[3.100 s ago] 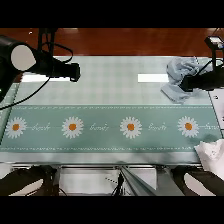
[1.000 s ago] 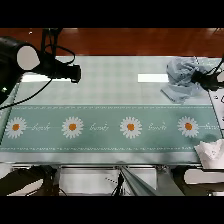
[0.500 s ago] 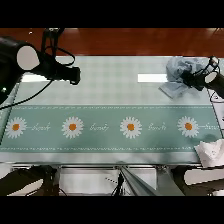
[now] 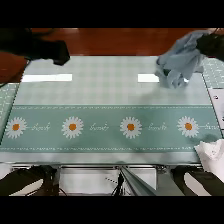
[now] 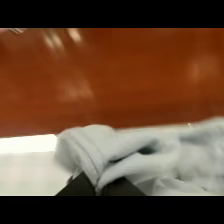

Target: Fold the shirts.

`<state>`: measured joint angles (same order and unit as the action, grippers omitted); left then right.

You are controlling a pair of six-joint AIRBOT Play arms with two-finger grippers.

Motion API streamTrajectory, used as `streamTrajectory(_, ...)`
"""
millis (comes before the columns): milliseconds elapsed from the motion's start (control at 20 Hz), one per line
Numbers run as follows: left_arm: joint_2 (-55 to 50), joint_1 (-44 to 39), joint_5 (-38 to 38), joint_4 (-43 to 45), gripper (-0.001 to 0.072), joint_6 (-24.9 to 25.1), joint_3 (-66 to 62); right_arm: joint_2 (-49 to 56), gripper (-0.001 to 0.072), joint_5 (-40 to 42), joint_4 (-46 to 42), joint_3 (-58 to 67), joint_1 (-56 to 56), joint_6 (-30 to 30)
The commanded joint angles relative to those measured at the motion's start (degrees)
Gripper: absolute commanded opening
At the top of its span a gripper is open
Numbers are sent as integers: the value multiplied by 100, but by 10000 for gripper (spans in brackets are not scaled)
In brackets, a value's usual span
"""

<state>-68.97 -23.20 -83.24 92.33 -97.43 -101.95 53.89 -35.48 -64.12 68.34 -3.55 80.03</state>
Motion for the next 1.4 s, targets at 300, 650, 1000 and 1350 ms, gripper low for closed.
streamTrajectory(300, 1235, -4, -798, 0, 720, 90, -1668, -2376, 15, -188, 999, 4, 831, 188)
streamTrajectory(650, 1429, -4, -1270, -26, 720, 4, -1572, -1137, 15, -1193, 1187, 4, 1628, 175)
streamTrajectory(1000, 1423, -2, -1283, -81, 719, 26, -914, 1626, 18, -221, 1119, 4, 5421, 586)
streamTrajectory(1350, 1425, 0, -1300, -68, 719, 219, -111, 2039, 444, -664, 61, 4, 5160, 520)
